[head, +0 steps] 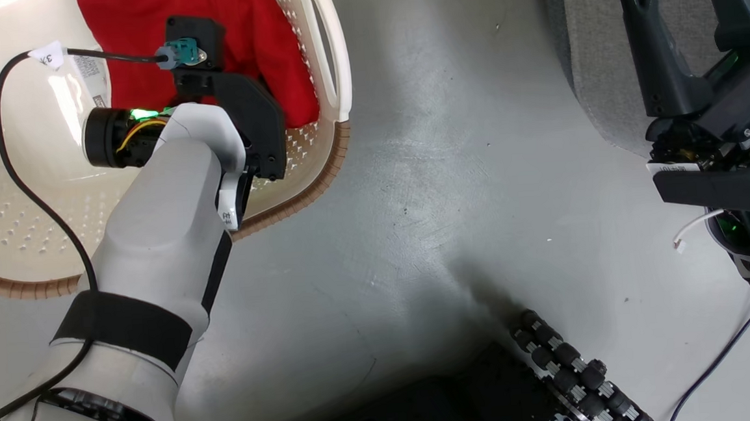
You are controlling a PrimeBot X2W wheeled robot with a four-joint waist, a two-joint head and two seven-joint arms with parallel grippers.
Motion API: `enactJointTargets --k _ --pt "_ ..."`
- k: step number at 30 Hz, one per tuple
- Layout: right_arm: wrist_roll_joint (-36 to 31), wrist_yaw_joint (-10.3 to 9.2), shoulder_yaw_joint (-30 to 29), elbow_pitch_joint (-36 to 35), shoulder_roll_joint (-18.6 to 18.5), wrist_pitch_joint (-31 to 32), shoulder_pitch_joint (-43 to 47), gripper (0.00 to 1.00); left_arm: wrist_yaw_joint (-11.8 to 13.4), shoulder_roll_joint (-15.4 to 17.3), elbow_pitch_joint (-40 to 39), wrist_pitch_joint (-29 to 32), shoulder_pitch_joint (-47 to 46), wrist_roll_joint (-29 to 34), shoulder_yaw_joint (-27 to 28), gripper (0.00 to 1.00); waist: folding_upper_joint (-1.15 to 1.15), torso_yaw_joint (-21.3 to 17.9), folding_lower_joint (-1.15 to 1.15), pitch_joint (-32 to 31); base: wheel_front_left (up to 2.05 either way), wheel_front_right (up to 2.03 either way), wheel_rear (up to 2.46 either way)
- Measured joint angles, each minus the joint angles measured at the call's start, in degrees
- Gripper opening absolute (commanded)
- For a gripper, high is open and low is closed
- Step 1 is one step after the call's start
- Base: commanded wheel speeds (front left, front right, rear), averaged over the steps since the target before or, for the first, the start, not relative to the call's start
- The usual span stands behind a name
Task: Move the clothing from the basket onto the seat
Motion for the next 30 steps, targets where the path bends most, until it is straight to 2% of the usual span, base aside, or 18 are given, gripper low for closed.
enactJointTargets --k 1,2,13,30 --pt "0.2 0.0 0.0 0.0 0.0 0.0 0.0 1.0 0.0 0.0 0.0 0.0 0.0 -0.1 -0.2 0.22 0.0 -0.1 0.0 0.0 0.0 0.0 0.0" --pt "0.4 0.0 0.1 0.1 0.0 0.0 0.0 1.0 0.0 0.0 0.0 0.0 0.0 -0.2 -0.5 0.0 0.01 -0.2 0.0 0.1 0.0 0.0 0.0" --pt "0.4 0.0 -0.5 3.1 -0.4 0.0 -0.1 1.0 0.6 0.0 -1.2 -3.5 2.4 -1.5 -2.4 0.0 0.0 0.2 0.0 -2.2 0.0 0.0 0.0" --pt "0.4 0.0 -2.7 8.7 -2.7 0.0 0.5 1.0 1.6 -0.1 -5.4 -15.2 9.2 -5.5 -4.4 0.0 0.0 5.0 0.0 -12.0 0.0 0.0 0.0"
